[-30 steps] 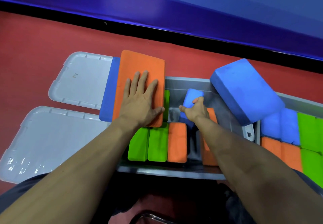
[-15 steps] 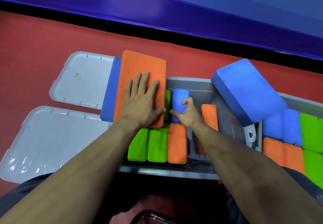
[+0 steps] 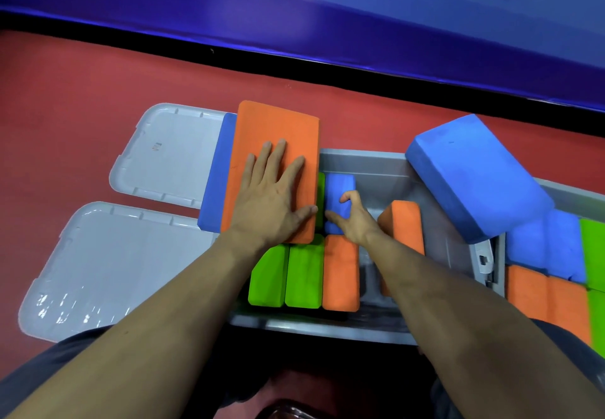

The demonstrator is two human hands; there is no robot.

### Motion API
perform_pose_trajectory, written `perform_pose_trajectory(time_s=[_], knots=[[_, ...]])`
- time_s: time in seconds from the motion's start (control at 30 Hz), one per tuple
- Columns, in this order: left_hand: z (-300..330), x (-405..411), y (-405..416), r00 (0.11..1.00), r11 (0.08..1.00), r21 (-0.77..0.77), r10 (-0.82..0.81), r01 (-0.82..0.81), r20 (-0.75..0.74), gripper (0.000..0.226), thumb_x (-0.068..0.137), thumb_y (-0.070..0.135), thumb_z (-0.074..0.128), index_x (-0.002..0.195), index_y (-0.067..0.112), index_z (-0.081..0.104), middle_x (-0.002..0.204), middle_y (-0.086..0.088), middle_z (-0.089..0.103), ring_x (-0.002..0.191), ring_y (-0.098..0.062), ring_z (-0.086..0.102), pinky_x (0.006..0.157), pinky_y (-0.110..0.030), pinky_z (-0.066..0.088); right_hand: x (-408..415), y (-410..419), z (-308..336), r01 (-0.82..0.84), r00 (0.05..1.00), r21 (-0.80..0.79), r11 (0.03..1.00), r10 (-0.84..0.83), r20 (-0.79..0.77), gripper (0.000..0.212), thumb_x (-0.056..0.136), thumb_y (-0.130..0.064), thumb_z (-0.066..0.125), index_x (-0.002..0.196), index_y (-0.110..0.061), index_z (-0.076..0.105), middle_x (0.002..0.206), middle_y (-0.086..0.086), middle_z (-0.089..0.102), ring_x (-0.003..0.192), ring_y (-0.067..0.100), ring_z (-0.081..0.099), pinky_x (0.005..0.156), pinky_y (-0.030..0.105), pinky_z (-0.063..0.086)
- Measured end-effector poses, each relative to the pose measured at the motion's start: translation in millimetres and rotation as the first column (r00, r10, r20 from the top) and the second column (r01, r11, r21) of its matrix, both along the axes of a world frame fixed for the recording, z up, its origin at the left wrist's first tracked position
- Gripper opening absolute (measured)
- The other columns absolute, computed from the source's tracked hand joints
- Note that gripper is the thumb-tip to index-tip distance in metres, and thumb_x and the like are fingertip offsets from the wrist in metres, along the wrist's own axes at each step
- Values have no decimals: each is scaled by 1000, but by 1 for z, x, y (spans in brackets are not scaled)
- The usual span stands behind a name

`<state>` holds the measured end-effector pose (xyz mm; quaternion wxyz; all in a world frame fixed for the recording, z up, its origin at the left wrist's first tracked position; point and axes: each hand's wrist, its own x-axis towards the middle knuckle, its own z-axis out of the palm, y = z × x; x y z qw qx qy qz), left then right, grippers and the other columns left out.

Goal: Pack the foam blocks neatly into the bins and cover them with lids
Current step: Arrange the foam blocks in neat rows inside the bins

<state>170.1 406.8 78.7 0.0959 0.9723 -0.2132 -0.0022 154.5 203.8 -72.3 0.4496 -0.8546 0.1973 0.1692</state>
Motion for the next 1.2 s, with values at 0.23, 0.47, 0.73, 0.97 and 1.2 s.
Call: perform_pose_trajectory(time_s=[0.23, 0.47, 0.73, 0.97, 1.2], knots=[[8, 8, 10, 978, 954, -219, 208, -203, -3, 78, 84, 48, 70, 150, 19, 41, 164, -13, 21, 152, -32, 18, 124, -54, 7, 15, 22, 62, 342, 920, 106, 934, -356, 165, 34, 97, -59, 49, 88, -27, 59, 114, 5, 63, 116, 24, 56, 95, 35, 43], [17, 6, 19, 832, 751, -364, 463, -551, -306, 106, 75, 47, 81, 157, 18, 21, 160, -16, 25, 145, -35, 31, 117, -52, 30, -4, 46, 106, 276, 951, 540, 795, -147, -271, 96, 60, -89, 65, 138, -35, 46, 140, -6, 54, 126, 30, 54, 109, 55, 41], [13, 2, 24, 727, 656, -351, 478, -669, -493, 113, 50, 79, 58, 141, 15, 44, 142, -10, 50, 132, -31, 48, 107, -52, 43, -19, 55, 112, 225, 962, 595, 772, -79, -261, 60, 86, -61, 69, 131, -23, 55, 122, -1, 72, 111, 24, 69, 104, 52, 50], [46, 7, 7, 775, 580, -534, 320, -615, -545, 81, 77, 48, 80, 144, 20, 44, 137, -4, 59, 120, -23, 59, 102, -37, 47, -24, 41, 145, 302, 953, 628, 717, -247, -177, 59, 88, -54, 71, 131, -17, 53, 117, 3, 74, 101, 20, 72, 84, 43, 60], [95, -21, -37, 666, 406, -586, 81, -702, -742, 118, 69, 59, 84, 158, 21, 16, 145, 1, 49, 127, -20, 55, 108, -43, 45, -53, -10, 193, 452, 871, 751, 481, -419, -255, 54, 95, -53, 61, 133, -14, 55, 124, 10, 71, 109, 27, 71, 91, 53, 57]])
